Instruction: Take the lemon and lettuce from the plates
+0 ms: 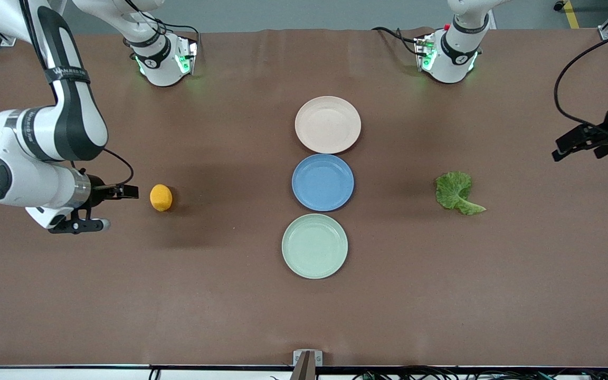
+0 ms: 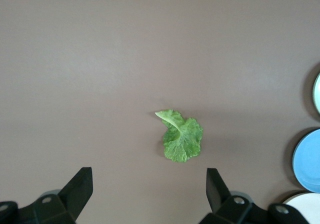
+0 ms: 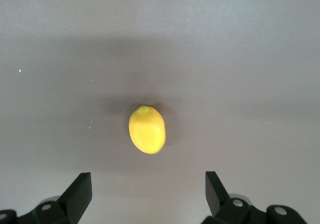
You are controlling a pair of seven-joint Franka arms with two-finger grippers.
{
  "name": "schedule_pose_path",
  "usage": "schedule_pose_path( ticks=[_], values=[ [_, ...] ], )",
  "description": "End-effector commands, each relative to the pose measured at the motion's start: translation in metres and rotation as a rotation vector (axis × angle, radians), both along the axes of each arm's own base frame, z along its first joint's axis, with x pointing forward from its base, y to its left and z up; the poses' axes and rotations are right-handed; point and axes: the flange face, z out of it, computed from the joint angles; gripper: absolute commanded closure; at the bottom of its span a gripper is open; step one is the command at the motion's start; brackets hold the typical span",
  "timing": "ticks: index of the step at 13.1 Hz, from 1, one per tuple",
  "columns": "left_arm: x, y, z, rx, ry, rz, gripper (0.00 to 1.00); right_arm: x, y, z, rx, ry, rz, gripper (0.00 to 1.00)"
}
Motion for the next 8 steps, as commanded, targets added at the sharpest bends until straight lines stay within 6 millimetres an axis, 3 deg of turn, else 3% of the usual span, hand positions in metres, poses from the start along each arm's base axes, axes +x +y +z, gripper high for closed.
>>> schedule_pose_path(
  ticks=[1, 4, 6, 8],
  values=[
    [0.003, 0.004, 0.03, 0.011, -0.026, 0.012, 0.0, -0.003, -0.003, 0.058, -0.023, -0.002, 0.008, 0.0],
    [0.006, 0.003, 0.034, 0.008, -0.034, 0.004, 0.0, -0.002, -0.021, 0.113, -0.047, 0.023, 0.018, 0.0],
    [0.004, 0.01, 0.04, 0.004, -0.044, 0.018, 0.0, -0.003, -0.031, 0.122, -0.043, 0.019, 0.016, 0.0],
    [0.004, 0.01, 0.039, 0.002, -0.043, 0.017, 0.0, 0.003, -0.035, 0.145, -0.052, -0.029, 0.011, 0.0]
  ],
)
